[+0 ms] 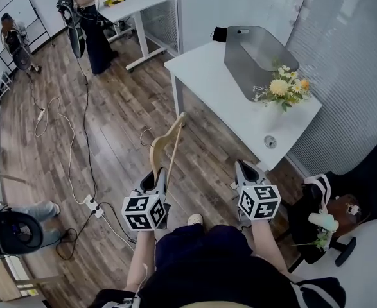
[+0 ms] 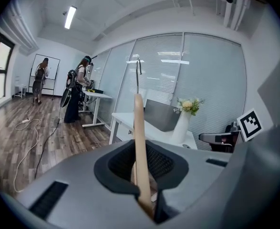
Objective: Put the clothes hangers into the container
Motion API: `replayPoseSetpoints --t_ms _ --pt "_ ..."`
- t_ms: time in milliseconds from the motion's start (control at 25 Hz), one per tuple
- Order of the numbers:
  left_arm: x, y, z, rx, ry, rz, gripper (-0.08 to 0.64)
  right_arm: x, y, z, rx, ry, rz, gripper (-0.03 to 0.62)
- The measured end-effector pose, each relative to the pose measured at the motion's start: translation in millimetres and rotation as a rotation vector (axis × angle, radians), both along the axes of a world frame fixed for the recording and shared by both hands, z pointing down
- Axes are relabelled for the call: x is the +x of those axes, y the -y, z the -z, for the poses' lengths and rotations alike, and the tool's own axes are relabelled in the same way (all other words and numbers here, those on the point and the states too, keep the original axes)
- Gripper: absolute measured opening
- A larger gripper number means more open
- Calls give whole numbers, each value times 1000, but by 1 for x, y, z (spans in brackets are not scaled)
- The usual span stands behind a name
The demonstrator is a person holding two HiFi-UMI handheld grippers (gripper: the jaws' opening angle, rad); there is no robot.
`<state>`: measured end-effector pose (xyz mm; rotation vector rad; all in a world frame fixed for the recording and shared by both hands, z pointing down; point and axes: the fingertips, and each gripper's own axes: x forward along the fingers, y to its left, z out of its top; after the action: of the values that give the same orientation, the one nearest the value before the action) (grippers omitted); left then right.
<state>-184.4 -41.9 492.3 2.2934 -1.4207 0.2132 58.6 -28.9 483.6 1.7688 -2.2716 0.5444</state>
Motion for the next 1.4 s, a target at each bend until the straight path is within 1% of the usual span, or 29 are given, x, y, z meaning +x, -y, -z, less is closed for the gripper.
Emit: replayPoseSetpoints --t_ms 240,480,680,880,1000,1120,1400 --pt "-6 2 -9 -28 -5 -5 55 8 6 -3 -15 -6 -37 29" --pt "-4 5 -18 -46 -5 -6 54 10 12 -11 -39 5 -34 29" --pt "-4 21 -19 -46 -3 9 54 10 33 -12 -35 11 -23 29" --pt "-4 46 -18 -48 7 21 55 5 62 -15 -40 21 -3 29" --pt "-1 68 -14 -37 13 20 55 8 84 -13 -31 26 -2 29" --pt "4 89 -13 -39 18 23 54 12 105 -16 -42 30 1 29" --pt "18 153 -5 -23 27 9 54 19 173 -12 -34 34 13 29"
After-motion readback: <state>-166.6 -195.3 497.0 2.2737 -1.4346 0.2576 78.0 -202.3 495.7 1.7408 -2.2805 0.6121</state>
